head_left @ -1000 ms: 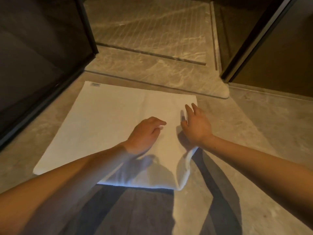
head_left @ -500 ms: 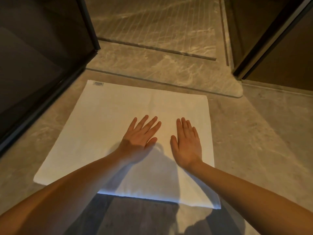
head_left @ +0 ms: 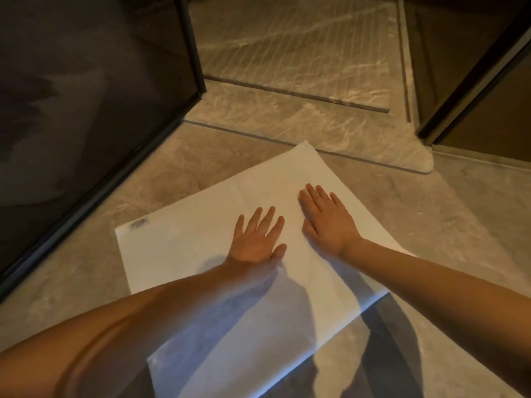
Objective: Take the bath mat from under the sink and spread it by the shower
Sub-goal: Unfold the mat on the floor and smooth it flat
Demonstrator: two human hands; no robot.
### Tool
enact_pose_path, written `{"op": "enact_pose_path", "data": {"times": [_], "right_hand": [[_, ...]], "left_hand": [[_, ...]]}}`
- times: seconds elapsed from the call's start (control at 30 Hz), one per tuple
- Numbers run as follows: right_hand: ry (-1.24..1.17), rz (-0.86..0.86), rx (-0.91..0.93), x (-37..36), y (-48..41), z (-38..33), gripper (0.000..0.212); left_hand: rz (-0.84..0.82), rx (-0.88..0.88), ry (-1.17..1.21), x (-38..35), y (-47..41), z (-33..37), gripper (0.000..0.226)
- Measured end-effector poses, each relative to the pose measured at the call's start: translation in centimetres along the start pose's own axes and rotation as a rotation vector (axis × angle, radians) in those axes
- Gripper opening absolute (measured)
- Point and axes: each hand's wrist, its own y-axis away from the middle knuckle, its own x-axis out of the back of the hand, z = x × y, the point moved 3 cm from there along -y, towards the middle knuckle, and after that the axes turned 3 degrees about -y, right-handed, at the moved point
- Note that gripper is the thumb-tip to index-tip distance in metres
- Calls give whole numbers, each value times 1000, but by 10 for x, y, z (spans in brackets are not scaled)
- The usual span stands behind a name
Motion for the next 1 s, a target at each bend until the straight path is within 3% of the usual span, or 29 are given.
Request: {"op": "enact_pose_path", "data": {"times": [0.1, 0.17, 0.3, 0.6, 0.8, 1.0], "right_hand": [[-156, 13, -152, -20, 37, -43, 67], [-77, -88, -175, -43, 55, -61, 69], [29, -107, -85, -59, 44, -66, 73], [220, -143, 384, -24, -64, -57, 68], [-118, 28, 84, -44, -56, -123, 64], [-78, 72, 48, -53, -59, -130, 61]], "left_hand": [[15, -301, -177, 7, 5, -43, 55], [51, -341, -94, -1, 20, -60, 52], [93, -204, 16, -19, 40, -71, 53], [25, 330, 2, -25, 47, -79, 63], [32, 435, -7, -19, 47, -105, 64], [97, 252, 0, -19, 60, -144, 60]]}}
